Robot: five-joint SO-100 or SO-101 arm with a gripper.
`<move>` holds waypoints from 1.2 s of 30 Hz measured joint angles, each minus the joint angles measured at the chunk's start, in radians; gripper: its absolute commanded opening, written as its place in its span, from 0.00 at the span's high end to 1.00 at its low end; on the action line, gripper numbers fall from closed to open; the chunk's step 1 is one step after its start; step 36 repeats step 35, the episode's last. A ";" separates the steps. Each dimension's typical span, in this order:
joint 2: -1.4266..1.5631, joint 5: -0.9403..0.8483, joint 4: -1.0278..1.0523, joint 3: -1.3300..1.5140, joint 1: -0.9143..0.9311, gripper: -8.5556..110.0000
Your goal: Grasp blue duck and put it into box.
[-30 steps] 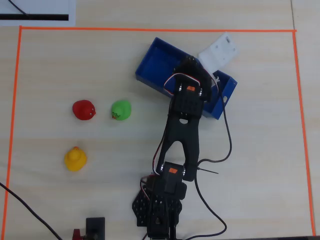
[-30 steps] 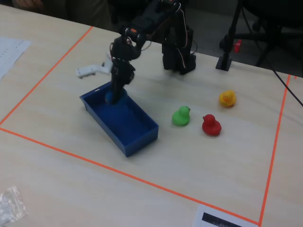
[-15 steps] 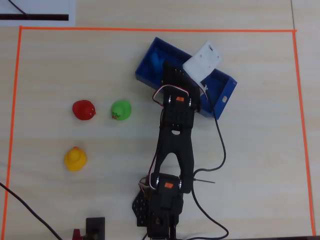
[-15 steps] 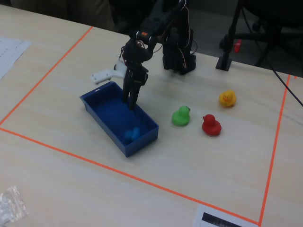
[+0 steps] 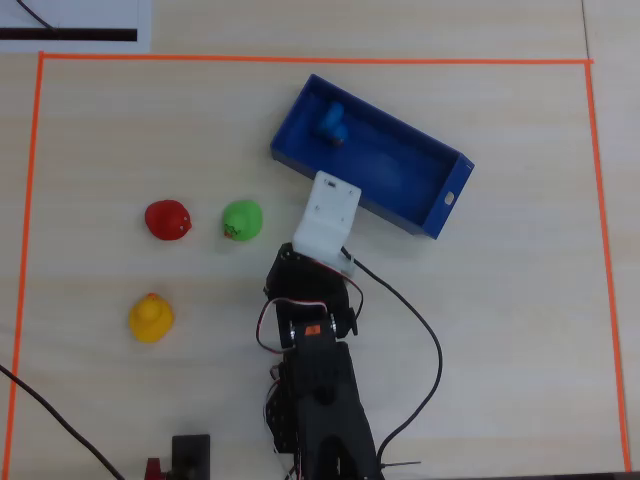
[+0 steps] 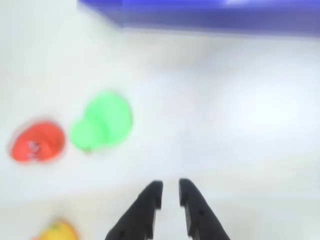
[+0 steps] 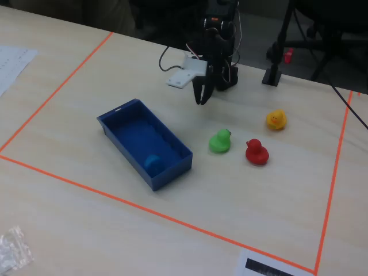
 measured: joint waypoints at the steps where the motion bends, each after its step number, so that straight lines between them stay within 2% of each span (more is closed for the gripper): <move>1: 0.058 -0.005 0.025 0.038 0.000 0.93; 10: 0.379 -0.098 0.170 0.321 -0.005 0.93; 15: 0.382 -0.173 0.183 0.385 -0.006 0.92; 17: 0.383 -0.175 0.184 0.385 -0.006 0.87; 36: 0.383 -0.176 0.184 0.385 0.005 0.87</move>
